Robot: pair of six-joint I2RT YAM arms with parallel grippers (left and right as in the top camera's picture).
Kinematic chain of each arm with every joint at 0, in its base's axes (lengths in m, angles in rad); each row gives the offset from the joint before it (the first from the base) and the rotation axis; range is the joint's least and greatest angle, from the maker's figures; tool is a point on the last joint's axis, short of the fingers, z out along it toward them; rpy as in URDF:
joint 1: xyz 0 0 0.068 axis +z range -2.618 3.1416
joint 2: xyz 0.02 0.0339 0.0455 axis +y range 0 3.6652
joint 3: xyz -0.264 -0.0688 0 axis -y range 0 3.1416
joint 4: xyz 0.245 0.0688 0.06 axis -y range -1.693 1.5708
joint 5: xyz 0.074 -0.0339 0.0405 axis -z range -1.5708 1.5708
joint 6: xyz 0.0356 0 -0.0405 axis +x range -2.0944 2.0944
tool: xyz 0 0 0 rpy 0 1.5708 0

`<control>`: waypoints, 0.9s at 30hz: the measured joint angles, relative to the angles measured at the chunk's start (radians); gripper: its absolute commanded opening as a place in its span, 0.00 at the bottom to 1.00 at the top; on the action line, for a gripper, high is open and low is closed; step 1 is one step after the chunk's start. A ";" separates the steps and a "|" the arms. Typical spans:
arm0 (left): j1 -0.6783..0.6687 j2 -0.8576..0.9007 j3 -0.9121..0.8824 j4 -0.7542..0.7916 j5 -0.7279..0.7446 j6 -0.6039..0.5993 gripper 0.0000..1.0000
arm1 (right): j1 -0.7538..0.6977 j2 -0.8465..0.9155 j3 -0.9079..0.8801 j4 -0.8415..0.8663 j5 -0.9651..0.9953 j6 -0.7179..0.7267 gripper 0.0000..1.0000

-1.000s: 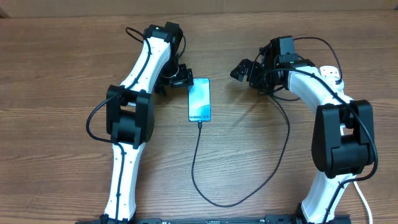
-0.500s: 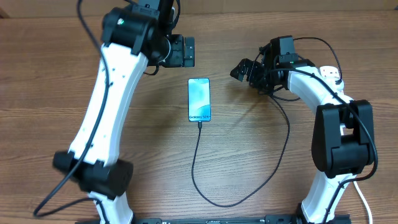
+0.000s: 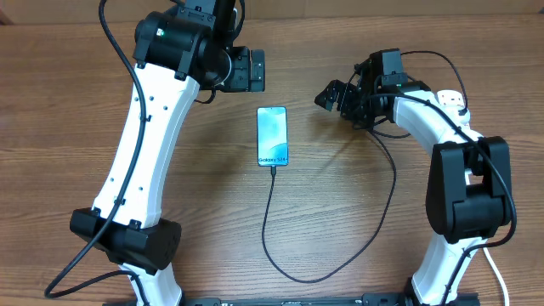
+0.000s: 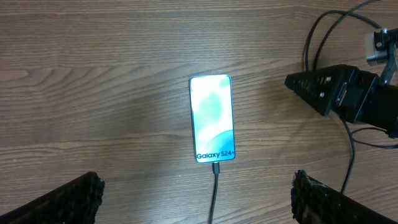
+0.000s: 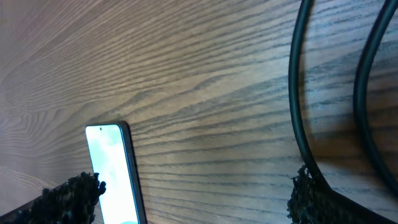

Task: Plug charger to phone and switch on socket
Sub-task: 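Move the right gripper to the power strip's orange switch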

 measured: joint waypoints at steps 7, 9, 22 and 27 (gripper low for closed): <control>0.000 0.000 0.000 0.000 -0.003 0.000 1.00 | -0.010 -0.001 0.030 -0.144 -0.045 -0.042 1.00; 0.000 0.000 0.000 0.000 -0.004 0.000 1.00 | -0.022 -0.008 0.073 -0.239 -0.054 -0.072 1.00; 0.000 0.000 0.000 0.000 -0.007 0.000 1.00 | -0.328 -0.157 0.455 -0.583 0.056 -0.172 1.00; 0.000 0.000 0.000 0.000 -0.007 0.000 1.00 | -0.515 -0.155 0.455 -0.605 0.061 -0.228 1.00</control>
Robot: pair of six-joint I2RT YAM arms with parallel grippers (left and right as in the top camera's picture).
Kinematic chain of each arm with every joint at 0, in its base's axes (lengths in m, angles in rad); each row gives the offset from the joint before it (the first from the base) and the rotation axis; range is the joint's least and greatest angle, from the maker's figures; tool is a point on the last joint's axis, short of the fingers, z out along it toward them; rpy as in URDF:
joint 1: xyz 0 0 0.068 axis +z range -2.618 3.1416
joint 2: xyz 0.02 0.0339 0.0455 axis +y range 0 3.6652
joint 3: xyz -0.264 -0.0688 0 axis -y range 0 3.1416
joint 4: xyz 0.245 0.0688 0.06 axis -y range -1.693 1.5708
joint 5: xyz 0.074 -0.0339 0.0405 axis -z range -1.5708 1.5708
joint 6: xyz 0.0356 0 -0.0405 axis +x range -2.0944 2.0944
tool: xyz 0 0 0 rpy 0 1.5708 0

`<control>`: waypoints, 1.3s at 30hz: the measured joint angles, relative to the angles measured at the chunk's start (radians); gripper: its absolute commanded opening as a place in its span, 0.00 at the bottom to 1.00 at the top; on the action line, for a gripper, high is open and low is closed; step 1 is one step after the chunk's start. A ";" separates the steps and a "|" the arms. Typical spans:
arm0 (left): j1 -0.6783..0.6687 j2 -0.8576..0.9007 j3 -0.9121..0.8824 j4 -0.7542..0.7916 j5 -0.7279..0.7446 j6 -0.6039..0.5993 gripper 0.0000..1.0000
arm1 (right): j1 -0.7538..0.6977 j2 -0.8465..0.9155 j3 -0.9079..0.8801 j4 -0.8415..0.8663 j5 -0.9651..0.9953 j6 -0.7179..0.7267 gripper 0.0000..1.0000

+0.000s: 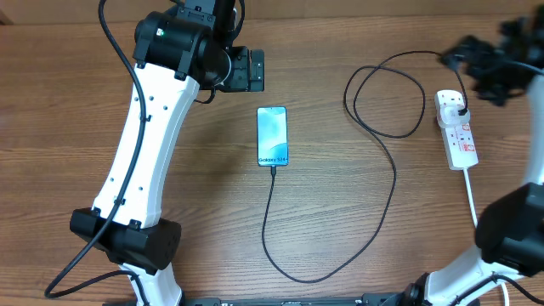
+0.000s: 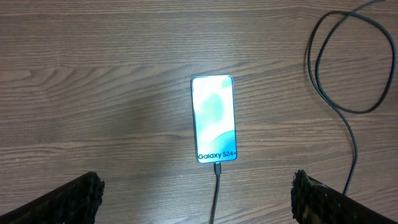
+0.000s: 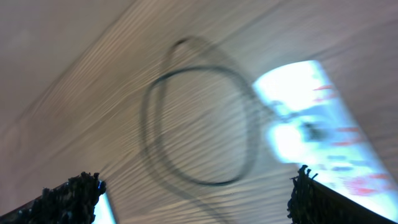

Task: Plug charger to phone and switch on socket
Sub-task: 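Move the right gripper to the power strip's orange switch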

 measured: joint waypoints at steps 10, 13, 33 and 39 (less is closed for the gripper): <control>0.000 0.000 0.000 0.000 0.000 0.000 1.00 | -0.283 0.000 -0.031 -0.005 -0.076 -0.215 1.00; 0.000 0.000 0.000 0.000 0.000 0.000 1.00 | -0.296 0.002 -0.075 -0.009 -0.129 -0.309 1.00; 0.000 0.000 0.000 0.000 0.000 0.000 1.00 | -0.290 0.235 -0.130 0.024 -0.275 -0.530 1.00; 0.000 0.000 0.000 0.000 0.000 0.000 1.00 | -0.285 0.235 -0.168 0.065 -0.282 -0.536 1.00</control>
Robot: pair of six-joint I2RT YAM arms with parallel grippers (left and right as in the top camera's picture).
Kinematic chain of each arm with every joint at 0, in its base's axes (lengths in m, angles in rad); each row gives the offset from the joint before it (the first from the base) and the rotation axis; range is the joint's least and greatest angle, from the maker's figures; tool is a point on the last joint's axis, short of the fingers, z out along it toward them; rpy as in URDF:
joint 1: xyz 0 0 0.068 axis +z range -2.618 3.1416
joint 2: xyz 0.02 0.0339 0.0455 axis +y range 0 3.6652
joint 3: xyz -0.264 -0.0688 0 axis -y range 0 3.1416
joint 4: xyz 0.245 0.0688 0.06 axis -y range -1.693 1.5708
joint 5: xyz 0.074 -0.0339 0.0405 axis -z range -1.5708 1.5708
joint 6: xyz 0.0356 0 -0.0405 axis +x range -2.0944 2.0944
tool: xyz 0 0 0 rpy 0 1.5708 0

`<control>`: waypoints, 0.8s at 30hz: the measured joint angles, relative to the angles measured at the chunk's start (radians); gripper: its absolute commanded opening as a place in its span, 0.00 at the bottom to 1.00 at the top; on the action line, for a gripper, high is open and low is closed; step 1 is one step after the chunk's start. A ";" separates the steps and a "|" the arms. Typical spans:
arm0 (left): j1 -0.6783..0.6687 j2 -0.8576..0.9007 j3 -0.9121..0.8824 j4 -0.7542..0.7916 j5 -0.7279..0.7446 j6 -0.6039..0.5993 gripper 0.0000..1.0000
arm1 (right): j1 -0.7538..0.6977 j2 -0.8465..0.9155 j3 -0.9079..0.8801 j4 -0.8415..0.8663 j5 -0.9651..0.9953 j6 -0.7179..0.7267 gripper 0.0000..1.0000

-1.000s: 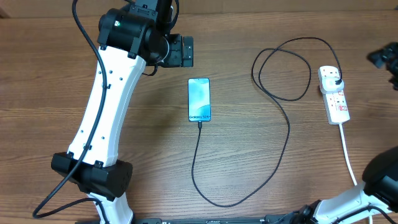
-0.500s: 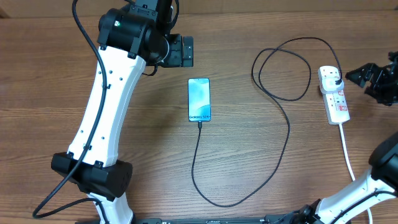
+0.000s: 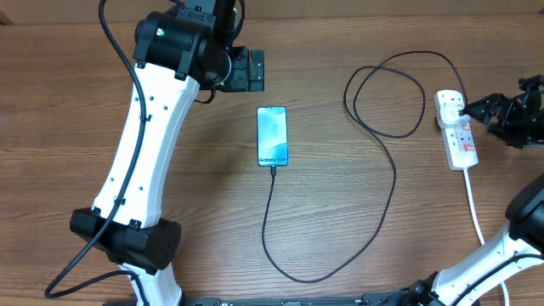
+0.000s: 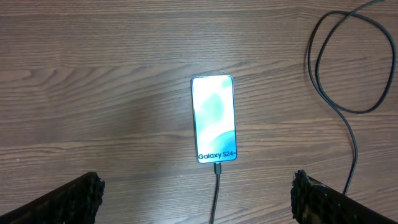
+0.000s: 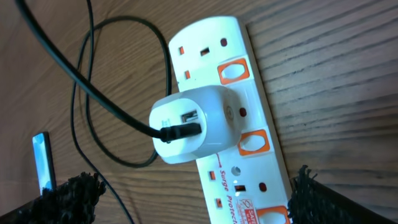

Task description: Plug charger to phone and switch on socket

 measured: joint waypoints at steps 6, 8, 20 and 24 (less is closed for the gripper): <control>0.000 0.000 0.000 0.000 0.000 0.002 1.00 | 0.029 0.000 -0.064 0.074 -0.016 -0.002 1.00; 0.000 0.000 0.000 0.000 0.000 0.002 1.00 | 0.047 0.000 -0.077 0.088 -0.019 -0.001 1.00; 0.000 0.000 0.000 0.000 0.000 0.002 1.00 | 0.098 0.000 -0.081 0.122 0.027 0.027 1.00; 0.000 0.000 0.000 0.000 0.000 0.002 1.00 | 0.101 0.000 -0.081 0.124 0.035 0.037 1.00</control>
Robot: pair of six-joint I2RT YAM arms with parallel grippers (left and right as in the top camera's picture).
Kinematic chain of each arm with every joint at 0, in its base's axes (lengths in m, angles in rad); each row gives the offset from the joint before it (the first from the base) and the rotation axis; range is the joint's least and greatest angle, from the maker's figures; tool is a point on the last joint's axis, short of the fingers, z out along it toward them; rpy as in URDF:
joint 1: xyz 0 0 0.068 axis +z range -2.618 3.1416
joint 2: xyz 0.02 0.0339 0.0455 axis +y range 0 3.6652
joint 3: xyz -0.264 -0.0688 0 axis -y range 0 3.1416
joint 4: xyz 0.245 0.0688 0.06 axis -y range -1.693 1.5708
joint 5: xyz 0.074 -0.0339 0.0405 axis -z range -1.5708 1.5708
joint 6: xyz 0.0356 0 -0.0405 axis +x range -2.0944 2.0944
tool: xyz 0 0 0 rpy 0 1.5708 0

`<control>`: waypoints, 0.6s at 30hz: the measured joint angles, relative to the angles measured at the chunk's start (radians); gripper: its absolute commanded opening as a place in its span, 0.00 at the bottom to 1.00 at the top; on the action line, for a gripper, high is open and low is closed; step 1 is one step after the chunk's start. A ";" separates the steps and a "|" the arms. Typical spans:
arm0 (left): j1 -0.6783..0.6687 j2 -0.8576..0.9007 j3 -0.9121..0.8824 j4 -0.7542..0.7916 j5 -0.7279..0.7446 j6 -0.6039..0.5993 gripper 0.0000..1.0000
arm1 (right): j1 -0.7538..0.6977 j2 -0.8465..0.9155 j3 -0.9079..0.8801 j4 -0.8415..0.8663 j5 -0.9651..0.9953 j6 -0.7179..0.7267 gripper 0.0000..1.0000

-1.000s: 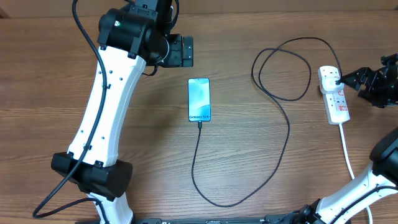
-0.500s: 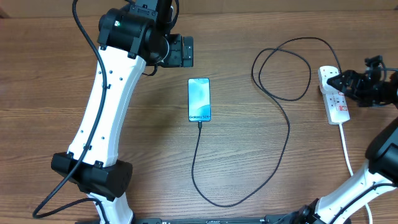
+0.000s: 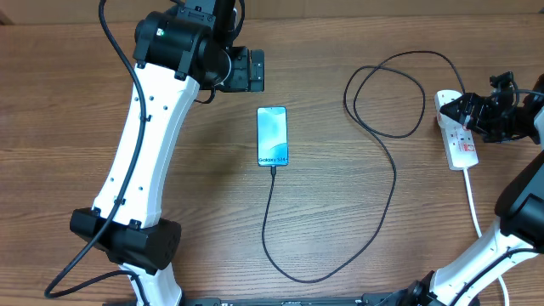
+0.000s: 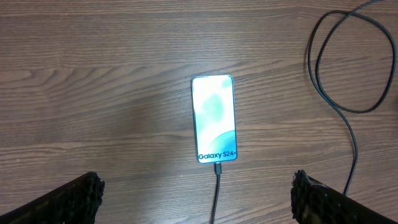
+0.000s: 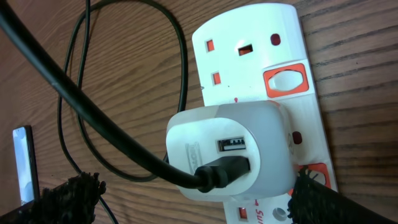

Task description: Plug charger to phone and switch on socket

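Note:
The lit phone lies mid-table with the black charger cable plugged into its near end. The cable loops right to a white adapter seated in the white power strip. My right gripper hangs low over the strip's far end, open, its fingers either side of the adapter. The right fingertip sits by an orange switch. Another orange switch shows beyond it. Behind the phone, my left gripper hangs open and holds nothing.
The cable makes a loose loop on the wood left of the strip. The strip's own white lead runs toward the table's front edge. The left arm's base stands at the front left.
My right gripper has moved left from beside the strip to over its far end, and the adapter now fills more of the right wrist view. Phone, cable and left arm are unchanged.
My right gripper was first just right of the phone, which had the cable in it. Then it was at the table's far right, beyond the strip, then beside the strip, and now it stands open around the adapter. The left arm stayed still.

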 measured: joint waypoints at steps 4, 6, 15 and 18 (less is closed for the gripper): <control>0.000 0.000 0.000 0.000 0.000 0.000 1.00 | 0.000 0.000 -0.001 0.001 0.000 0.006 1.00; 0.000 0.000 0.000 0.000 0.000 0.000 1.00 | 0.000 0.000 -0.003 0.007 0.000 0.008 1.00; 0.000 0.000 0.000 0.000 0.000 0.000 1.00 | 0.001 0.000 -0.031 0.028 0.000 0.014 1.00; 0.000 0.000 0.000 0.000 0.000 0.000 1.00 | 0.001 0.000 -0.031 0.027 0.000 0.016 1.00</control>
